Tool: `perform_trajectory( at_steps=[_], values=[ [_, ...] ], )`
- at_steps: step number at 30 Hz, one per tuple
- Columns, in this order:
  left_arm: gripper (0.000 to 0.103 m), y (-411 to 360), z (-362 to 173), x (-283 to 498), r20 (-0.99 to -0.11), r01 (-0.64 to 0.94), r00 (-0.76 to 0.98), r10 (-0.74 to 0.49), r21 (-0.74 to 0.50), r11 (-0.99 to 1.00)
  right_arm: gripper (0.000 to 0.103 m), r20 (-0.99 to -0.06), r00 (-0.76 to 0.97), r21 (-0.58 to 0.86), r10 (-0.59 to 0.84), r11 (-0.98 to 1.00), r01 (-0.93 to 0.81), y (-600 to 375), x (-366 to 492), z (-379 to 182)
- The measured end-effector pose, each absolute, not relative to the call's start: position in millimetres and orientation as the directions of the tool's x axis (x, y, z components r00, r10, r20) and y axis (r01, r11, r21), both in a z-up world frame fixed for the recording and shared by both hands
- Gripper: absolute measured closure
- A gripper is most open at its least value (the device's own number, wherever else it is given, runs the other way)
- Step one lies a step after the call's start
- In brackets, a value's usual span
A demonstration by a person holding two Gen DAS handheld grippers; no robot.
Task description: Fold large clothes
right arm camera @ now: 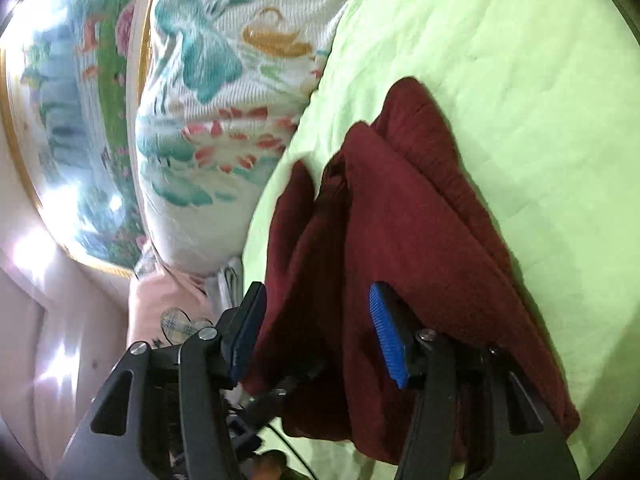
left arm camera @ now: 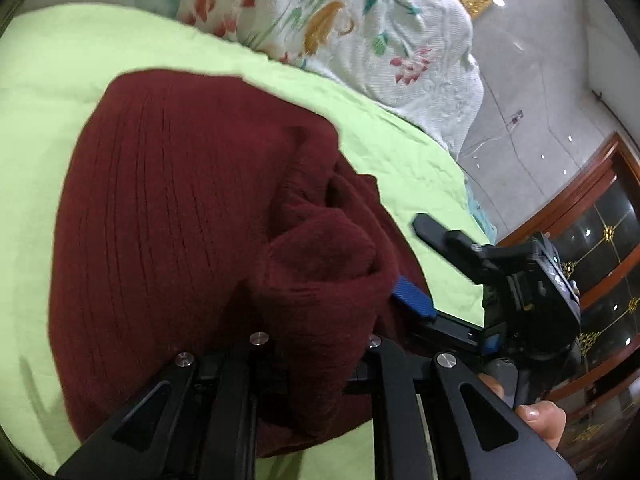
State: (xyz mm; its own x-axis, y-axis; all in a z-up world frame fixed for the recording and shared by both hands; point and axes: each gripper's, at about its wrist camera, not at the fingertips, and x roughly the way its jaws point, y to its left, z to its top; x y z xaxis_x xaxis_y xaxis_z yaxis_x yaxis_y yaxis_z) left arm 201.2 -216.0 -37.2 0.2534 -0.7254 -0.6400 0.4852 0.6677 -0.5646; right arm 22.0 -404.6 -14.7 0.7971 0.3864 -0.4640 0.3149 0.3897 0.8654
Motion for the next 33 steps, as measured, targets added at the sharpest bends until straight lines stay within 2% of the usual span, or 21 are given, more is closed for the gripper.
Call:
perform_trajectory(
  at_steps=[4,6,10,12,14,16,20,21,23,24,26,29,32,33],
  values=[
    [0.083,-206.7,-30.5,199.2,-0.629,0.506,0.228,-0.743,-0.576,0.642,0.038,-0.499,0.771,0.837,0.396,0.453,0.308,-394.1,39.1,-4.5],
    [0.074,-203.7,-29.9,196.5,-0.628,0.515,0.197,-0.752,-0.586,0.625,0.034,-0.515,0.760,0.823,0.396,0.477,0.309,-389.2,44.1,-3.3],
    [0.062,-180.6,-18.0,173.3,-0.619,0.561,0.157,-0.769,-0.585,0.585,0.029,-0.571,0.704,0.780,0.422,0.547,0.304,-381.5,66.9,-0.7],
    [0.048,-156.8,-5.5,167.8,-0.597,0.567,0.180,-0.782,-0.586,0.578,0.029,-0.584,0.686,0.769,0.434,0.567,0.297,-380.4,74.8,-1.3],
    [0.039,-135.8,0.8,173.8,-0.594,0.537,0.240,-0.768,-0.578,0.615,0.029,-0.611,0.659,0.748,0.439,0.594,0.298,-380.3,86.9,-2.9],
    [0.038,-110.0,-2.4,192.4,-0.613,0.454,0.318,-0.723,-0.571,0.684,0.029,-0.622,0.639,0.740,0.452,0.606,0.292,-379.8,98.0,-3.8],
    [0.038,-78.4,-36.7,236.2,-0.653,0.274,0.320,-0.686,-0.629,0.727,0.029,-0.643,0.595,0.724,0.482,0.637,0.267,-374.6,123.2,-5.6],
    [0.038,-75.6,-46.1,244.7,-0.661,0.246,0.306,-0.685,-0.640,0.728,0.031,-0.649,0.584,0.718,0.487,0.645,0.261,-372.8,127.1,-6.6],
    [0.038,-77.8,-57.8,254.2,-0.666,0.233,0.280,-0.692,-0.652,0.722,0.054,-0.689,0.550,0.679,0.471,0.685,0.264,-367.3,136.6,-9.9],
    [0.037,-80.1,-61.5,256.6,-0.665,0.231,0.269,-0.697,-0.658,0.717,0.070,-0.706,0.538,0.663,0.460,0.696,0.275,-366.7,137.9,-11.2],
    [0.037,-86.7,-64.1,259.7,-0.660,0.233,0.254,-0.707,-0.668,0.707,0.083,-0.703,0.541,0.668,0.461,0.690,0.281,-369.6,137.9,-12.9],
    [0.038,-100.0,-52.4,260.7,-0.667,0.258,0.258,-0.699,-0.650,0.715,0.089,-0.666,0.594,0.682,0.451,0.690,0.241,-376.8,128.2,5.5],
    [0.037,-120.7,-29.9,252.9,-0.670,0.347,0.259,-0.696,-0.608,0.714,0.090,-0.568,0.689,0.715,0.450,0.685,0.143,-388.9,105.1,40.6],
    [0.034,-126.7,-24.5,247.5,-0.675,0.377,0.260,-0.690,-0.587,0.716,0.090,-0.552,0.713,0.707,0.432,0.696,0.127,-392.2,96.4,48.8]
  ],
)
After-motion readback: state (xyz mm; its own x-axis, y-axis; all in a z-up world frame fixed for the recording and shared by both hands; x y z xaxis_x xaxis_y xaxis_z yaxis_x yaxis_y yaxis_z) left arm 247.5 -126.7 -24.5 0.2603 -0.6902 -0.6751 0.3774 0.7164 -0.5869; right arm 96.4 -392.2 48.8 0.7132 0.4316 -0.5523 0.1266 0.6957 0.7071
